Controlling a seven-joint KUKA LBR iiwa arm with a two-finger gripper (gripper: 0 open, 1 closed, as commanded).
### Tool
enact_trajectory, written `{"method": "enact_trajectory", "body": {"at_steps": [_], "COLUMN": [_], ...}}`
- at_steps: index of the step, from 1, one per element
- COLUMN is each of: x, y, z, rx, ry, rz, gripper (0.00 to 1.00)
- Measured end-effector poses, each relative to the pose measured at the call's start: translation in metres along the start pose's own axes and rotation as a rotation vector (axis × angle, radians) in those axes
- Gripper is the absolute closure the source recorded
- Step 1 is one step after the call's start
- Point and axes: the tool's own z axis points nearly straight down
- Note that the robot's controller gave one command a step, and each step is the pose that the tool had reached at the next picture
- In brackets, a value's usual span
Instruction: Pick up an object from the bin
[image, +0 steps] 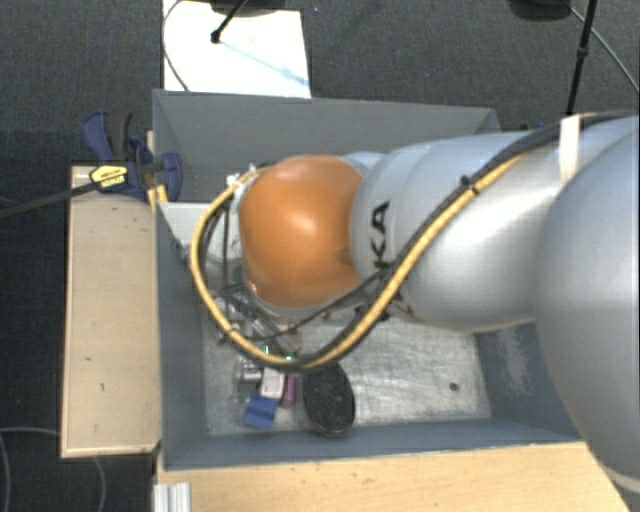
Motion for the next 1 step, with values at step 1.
{"method": "enact_trajectory", "body": {"at_steps": [1], "x": [-0.0319], "y": [-0.0678], "z": [0.1073], "rx": [0.001], "ry": [-0.007], "rz": [-0.147], "gripper": [0.00]}}
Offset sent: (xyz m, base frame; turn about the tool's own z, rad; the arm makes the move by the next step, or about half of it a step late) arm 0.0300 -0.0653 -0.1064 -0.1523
